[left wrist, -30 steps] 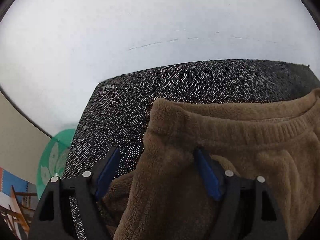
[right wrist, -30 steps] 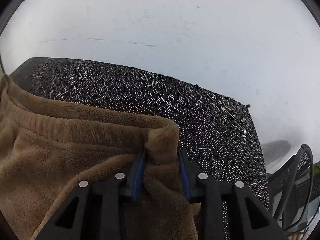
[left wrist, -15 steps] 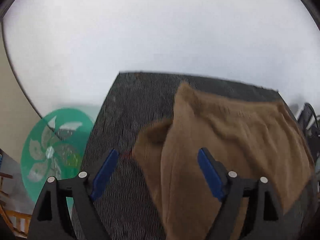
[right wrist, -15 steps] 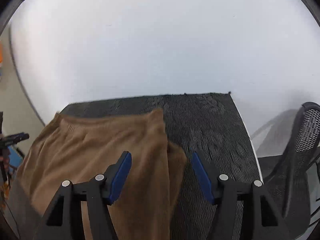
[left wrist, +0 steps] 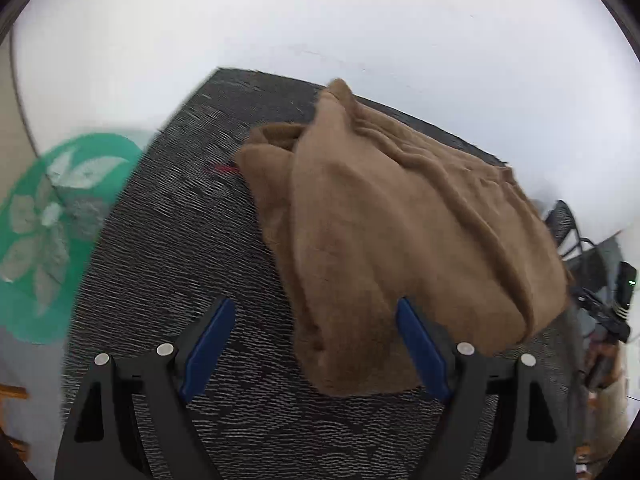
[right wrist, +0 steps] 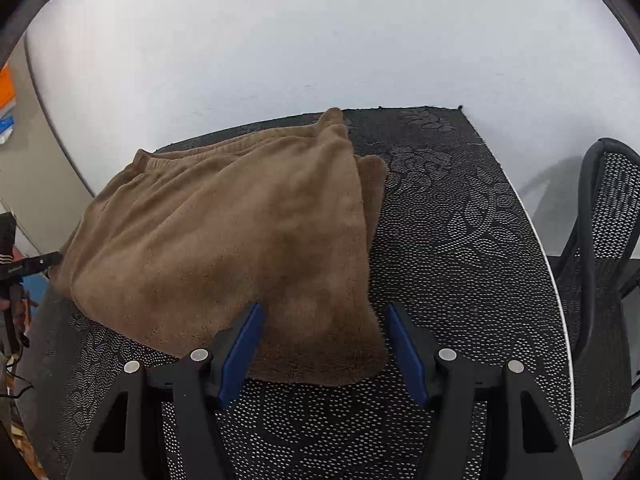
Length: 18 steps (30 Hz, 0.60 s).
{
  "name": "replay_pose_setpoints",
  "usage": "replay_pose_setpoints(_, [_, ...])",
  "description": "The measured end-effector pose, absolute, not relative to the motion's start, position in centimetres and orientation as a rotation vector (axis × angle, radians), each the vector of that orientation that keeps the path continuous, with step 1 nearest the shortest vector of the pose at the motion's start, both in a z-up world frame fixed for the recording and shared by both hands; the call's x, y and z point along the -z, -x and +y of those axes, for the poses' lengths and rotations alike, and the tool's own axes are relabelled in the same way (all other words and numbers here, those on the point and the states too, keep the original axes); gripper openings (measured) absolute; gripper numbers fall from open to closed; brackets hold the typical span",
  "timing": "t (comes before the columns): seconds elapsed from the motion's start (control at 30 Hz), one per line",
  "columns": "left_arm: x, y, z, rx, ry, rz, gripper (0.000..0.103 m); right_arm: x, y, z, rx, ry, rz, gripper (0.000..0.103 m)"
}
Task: Fold clothes
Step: 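Lower the held blanket onto the table with both grippers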
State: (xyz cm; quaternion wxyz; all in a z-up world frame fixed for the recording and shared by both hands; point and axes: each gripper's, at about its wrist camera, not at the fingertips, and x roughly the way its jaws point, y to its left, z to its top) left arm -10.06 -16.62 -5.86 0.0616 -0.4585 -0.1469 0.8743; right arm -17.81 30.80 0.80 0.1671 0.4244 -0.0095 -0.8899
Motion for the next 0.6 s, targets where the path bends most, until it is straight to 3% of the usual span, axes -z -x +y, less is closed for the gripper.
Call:
replay_pose_setpoints(0.23, [7.3,10.8,-14.6,-2.59,1.39,-0.451,0.086,-0.1,18.2,29.9,2.522,-1.211,0.004,0.065])
replay_pose_setpoints(0.27, [7.4,10.9,-14.3,-2.593,1.388,-0.434,0.085,0.0,18.2,29.8,2.522,-1.211,0.013,0.059])
replay_pose_setpoints(0.3, [7.4,11.0,-14.1,-2.593,1.391,-0.433,0.077,0.0,18.0,29.7,2.527,-1.209,0.032,0.051])
replay_pose_setpoints(0.33, [7.4,11.2,-14.0,-2.588,1.398,-0.438,0.072,0.0,17.9,29.6,2.539,-1.206,0.054,0.036])
replay_pose_setpoints(0.4, [7.1,11.4,-14.1,-2.592,1.408,-0.441,0.06,-0.7,17.6,29.8,2.578,-1.182,0.088,0.023])
replay_pose_setpoints(0.43, [7.0,11.4,-14.2,-2.595,1.41,-0.439,0.059,-1.4,17.5,30.0,2.616,-1.16,0.113,0.01])
replay_pose_setpoints(0.6, [6.0,11.2,-13.3,-2.651,1.409,-0.315,0.055,-4.2,17.7,31.6,2.735,-1.084,0.167,0.01])
